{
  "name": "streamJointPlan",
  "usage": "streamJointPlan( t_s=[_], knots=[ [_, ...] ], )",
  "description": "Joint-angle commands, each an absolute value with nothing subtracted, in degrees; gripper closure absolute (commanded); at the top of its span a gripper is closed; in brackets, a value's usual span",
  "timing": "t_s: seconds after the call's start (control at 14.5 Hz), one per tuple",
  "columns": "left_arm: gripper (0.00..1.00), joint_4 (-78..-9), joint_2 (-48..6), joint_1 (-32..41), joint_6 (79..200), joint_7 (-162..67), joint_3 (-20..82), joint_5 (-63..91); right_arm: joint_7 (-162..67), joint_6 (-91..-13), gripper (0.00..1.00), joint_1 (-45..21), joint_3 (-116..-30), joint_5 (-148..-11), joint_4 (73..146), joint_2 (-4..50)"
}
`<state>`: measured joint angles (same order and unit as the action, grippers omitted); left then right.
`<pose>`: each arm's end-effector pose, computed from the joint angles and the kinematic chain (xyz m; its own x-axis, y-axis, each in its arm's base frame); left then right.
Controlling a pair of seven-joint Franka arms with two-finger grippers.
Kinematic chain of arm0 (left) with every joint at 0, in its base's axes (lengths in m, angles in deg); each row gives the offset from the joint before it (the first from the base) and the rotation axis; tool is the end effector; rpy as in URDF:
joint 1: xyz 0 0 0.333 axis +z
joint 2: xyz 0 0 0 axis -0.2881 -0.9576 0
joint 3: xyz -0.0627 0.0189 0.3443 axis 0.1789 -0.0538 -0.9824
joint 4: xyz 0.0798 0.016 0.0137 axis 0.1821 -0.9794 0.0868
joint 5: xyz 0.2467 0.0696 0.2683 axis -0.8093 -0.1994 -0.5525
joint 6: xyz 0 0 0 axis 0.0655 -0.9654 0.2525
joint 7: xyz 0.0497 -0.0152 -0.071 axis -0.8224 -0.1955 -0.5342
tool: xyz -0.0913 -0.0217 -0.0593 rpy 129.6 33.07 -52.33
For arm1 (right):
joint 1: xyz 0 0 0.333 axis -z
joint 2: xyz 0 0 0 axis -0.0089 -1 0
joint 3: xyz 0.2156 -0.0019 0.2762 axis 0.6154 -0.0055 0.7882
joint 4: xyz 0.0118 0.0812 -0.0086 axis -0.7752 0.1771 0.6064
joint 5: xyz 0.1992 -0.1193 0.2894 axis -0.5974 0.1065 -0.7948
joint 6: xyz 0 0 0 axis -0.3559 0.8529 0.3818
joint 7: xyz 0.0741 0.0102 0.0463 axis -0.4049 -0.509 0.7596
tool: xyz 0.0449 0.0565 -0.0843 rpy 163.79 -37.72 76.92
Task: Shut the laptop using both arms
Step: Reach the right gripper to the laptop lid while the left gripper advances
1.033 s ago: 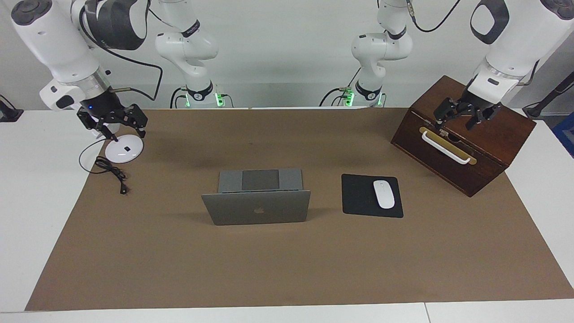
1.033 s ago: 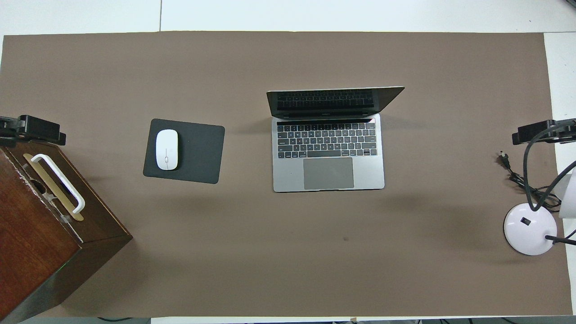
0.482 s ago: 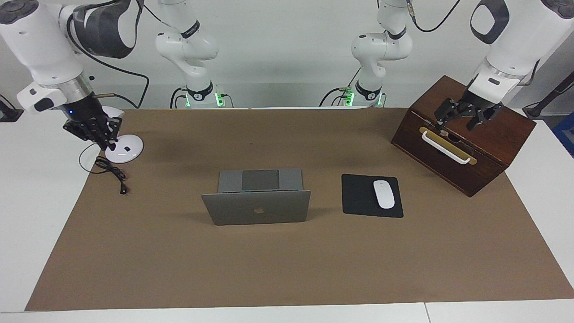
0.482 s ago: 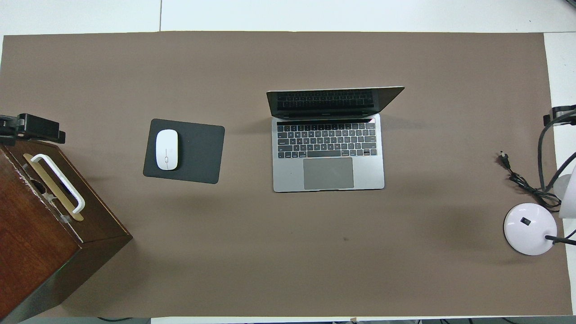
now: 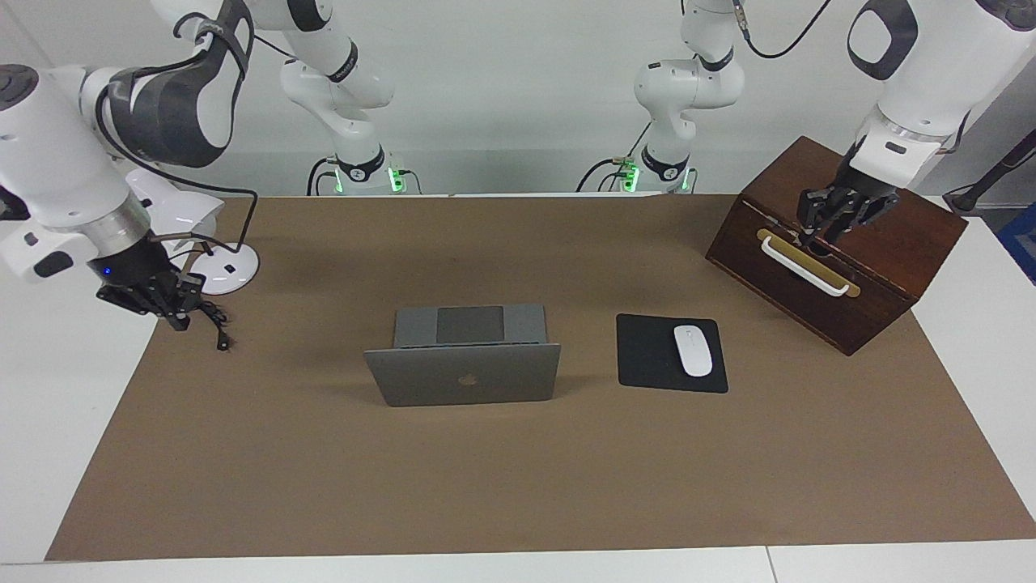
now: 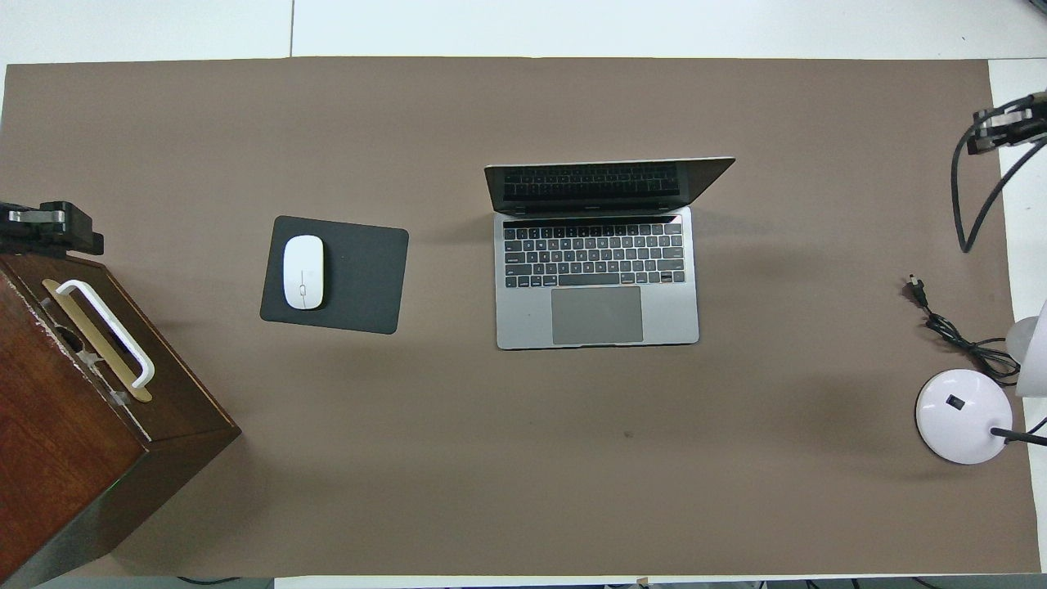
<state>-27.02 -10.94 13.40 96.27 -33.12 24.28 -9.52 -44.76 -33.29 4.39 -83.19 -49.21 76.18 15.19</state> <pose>0.5409 -0.0033 0.6383 0.9993 0.0166 0.0325 0.0154 -0.9992 0.0375 0.6705 -0.0843 0.5855 0.9937 0.0606 0.0942 0.0578 -0.9978 0.0319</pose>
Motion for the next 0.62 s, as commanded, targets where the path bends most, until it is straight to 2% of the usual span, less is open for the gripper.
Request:
streamJointPlan(
  t_s=[0.0,0.21,0.55],
  knots=[
    [1.0,-29.8,-9.5,13.1,99.5,-35.3,24.3,-8.9,-46.0,-28.6,1.0,4.9,-80.1,-50.0,57.6,2.1],
    [1.0,-29.7,-9.3,13.8,99.3,-34.6,24.4,-8.9,-60.2,-29.2,1.0,-1.5,-80.3,-49.5,57.6,1.9],
    [1.0,-30.0,-9.2,13.1,99.4,-34.0,24.5,-8.8,-72.0,-29.3,1.0,-8.5,-80.2,-47.0,58.7,2.6]
  ],
)
